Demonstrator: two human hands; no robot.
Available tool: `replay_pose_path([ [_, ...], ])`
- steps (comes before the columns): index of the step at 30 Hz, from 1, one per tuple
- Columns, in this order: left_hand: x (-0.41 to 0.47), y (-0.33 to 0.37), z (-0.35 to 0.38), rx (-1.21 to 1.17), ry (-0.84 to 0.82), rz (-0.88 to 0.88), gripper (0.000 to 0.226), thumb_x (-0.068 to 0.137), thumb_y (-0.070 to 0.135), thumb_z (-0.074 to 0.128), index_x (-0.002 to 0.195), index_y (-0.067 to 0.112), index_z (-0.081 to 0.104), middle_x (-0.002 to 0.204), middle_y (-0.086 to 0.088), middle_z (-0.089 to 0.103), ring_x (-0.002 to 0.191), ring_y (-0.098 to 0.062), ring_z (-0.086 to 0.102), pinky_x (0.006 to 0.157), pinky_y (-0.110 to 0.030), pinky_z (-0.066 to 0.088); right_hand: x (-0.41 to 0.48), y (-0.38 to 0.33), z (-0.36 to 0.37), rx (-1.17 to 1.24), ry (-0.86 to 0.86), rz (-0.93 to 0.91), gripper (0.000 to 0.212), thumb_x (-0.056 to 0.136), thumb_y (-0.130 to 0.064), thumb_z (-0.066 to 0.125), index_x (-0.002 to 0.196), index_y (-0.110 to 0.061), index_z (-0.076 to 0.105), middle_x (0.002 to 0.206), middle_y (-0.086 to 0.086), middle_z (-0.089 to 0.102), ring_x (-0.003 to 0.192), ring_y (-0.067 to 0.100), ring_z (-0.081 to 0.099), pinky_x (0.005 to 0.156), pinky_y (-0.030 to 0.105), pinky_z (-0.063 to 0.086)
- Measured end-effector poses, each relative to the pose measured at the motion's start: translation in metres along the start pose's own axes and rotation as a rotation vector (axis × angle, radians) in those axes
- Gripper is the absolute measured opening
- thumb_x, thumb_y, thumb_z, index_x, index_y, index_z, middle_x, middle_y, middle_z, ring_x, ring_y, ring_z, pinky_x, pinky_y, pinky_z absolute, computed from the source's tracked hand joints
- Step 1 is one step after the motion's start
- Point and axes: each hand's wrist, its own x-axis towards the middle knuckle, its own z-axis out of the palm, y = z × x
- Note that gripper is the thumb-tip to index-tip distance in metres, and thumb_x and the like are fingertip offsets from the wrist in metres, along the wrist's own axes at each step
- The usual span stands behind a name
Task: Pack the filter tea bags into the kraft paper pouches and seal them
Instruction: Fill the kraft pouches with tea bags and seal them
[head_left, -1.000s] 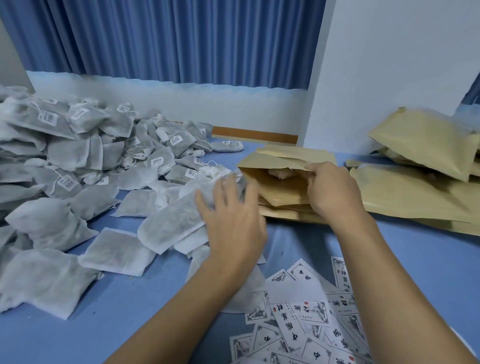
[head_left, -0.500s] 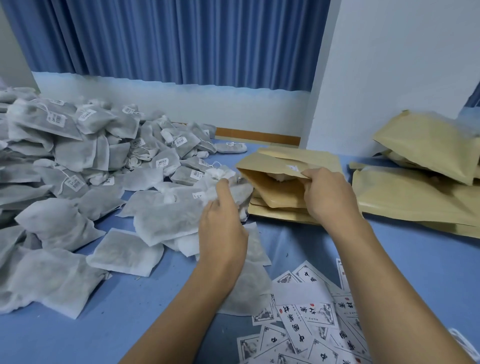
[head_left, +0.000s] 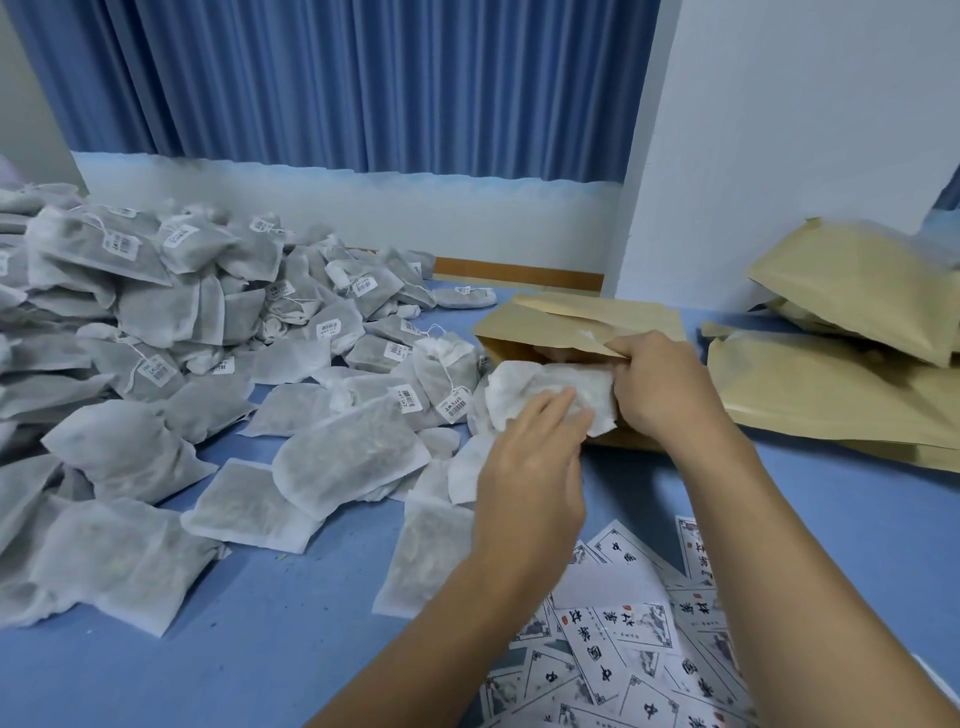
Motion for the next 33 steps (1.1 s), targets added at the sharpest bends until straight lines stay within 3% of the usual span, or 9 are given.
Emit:
replay_pose_path([
  [3, 0.008, 0.002, 0.007, 0.249, -0.307, 0.002, 0.049, 0.087, 0.001, 0.049, 0.135, 0.011, 0.051, 0.144, -0.004, 0.047, 0.141, -0.023, 0.036, 0.109, -0.032, 0.036, -0.002, -0.001, -0.001, 0.029, -0.039, -0.011, 0.034, 0.095, -0.007, 0.045, 0.113, -0.022, 0.07, 0.103, 0.014, 0.066, 0.091, 0.034, 0.059, 0.075, 0.032, 0.047],
  [8, 0.061, -0.002, 0.018, 0.139, -0.649, -0.314, 0.046, 0.083, 0.038, 0.025, 0.102, 0.009, 0.055, 0.121, -0.017, 0.055, 0.115, -0.032, 0.045, 0.097, -0.043, 0.037, -0.006, -0.003, -0.008, 0.043, -0.062, -0.025, 0.029, 0.089, -0.003, 0.045, 0.084, -0.021, 0.068, 0.09, 0.011, 0.063, 0.086, 0.034, 0.057, 0.068, 0.031, 0.043],
  [16, 0.111, -0.019, 0.039, 0.182, -0.838, -0.222, 0.02, 0.101, 0.021, 0.042, 0.113, 0.017, 0.058, 0.116, -0.011, 0.062, 0.104, -0.03, 0.058, 0.096, -0.047, 0.049, -0.004, 0.0, -0.009, -0.016, -0.043, -0.041, 0.031, 0.088, -0.002, 0.047, 0.086, -0.023, 0.069, 0.089, 0.008, 0.064, 0.08, 0.028, 0.057, 0.062, 0.03, 0.041],
  [19, 0.072, -0.004, 0.008, 0.146, -0.575, 0.005, 0.026, 0.097, 0.031, 0.041, 0.094, 0.017, 0.063, 0.108, -0.007, 0.064, 0.102, -0.028, 0.058, 0.088, -0.041, 0.05, -0.001, 0.002, -0.007, -0.053, -0.008, -0.047, 0.035, 0.089, -0.007, 0.044, 0.099, -0.029, 0.069, 0.101, 0.008, 0.065, 0.09, 0.032, 0.059, 0.073, 0.032, 0.047],
  [21, 0.037, 0.008, -0.023, 0.17, -0.457, 0.136, 0.036, 0.092, 0.046, 0.045, 0.111, 0.023, 0.066, 0.122, 0.006, 0.063, 0.112, -0.017, 0.057, 0.094, -0.034, 0.047, 0.001, 0.004, -0.008, -0.055, -0.012, -0.024, 0.041, 0.092, -0.009, 0.044, 0.116, -0.033, 0.068, 0.109, 0.009, 0.065, 0.095, 0.032, 0.059, 0.076, 0.032, 0.047],
  [24, 0.002, 0.0, -0.047, 0.336, -0.661, 0.033, 0.054, 0.086, 0.053, 0.052, 0.137, 0.035, 0.048, 0.157, 0.01, 0.032, 0.141, -0.015, 0.033, 0.114, -0.04, 0.033, 0.002, 0.003, -0.005, -0.054, -0.021, 0.002, 0.051, 0.093, -0.008, 0.045, 0.134, -0.034, 0.06, 0.113, 0.009, 0.062, 0.093, 0.029, 0.057, 0.075, 0.031, 0.045],
  [26, -0.015, -0.013, -0.048, 0.266, -0.665, -0.034, 0.061, 0.091, 0.04, 0.059, 0.147, 0.036, 0.037, 0.163, 0.011, 0.013, 0.148, -0.011, 0.017, 0.121, -0.025, 0.018, 0.002, 0.004, -0.005, -0.049, -0.029, -0.008, 0.051, 0.094, -0.008, 0.044, 0.136, -0.033, 0.059, 0.116, 0.009, 0.062, 0.096, 0.03, 0.058, 0.076, 0.032, 0.046],
  [29, -0.022, -0.014, -0.053, 0.105, -0.521, -0.136, 0.058, 0.095, 0.025, 0.064, 0.148, 0.032, 0.042, 0.157, 0.011, 0.033, 0.142, -0.005, 0.029, 0.106, 0.003, 0.003, 0.001, 0.003, -0.007, -0.046, -0.024, -0.008, 0.049, 0.094, -0.008, 0.046, 0.133, -0.033, 0.061, 0.116, 0.01, 0.062, 0.097, 0.031, 0.059, 0.08, 0.034, 0.051],
  [33, -0.012, -0.009, -0.057, 0.032, -0.123, -0.007, 0.038, 0.09, -0.001, 0.068, 0.126, 0.01, 0.065, 0.126, -0.001, 0.065, 0.118, -0.01, 0.057, 0.103, -0.007, 0.033, -0.001, -0.001, -0.008, -0.064, -0.026, -0.02, 0.045, 0.094, -0.006, 0.044, 0.125, -0.031, 0.066, 0.11, 0.009, 0.062, 0.091, 0.03, 0.058, 0.075, 0.033, 0.05],
])
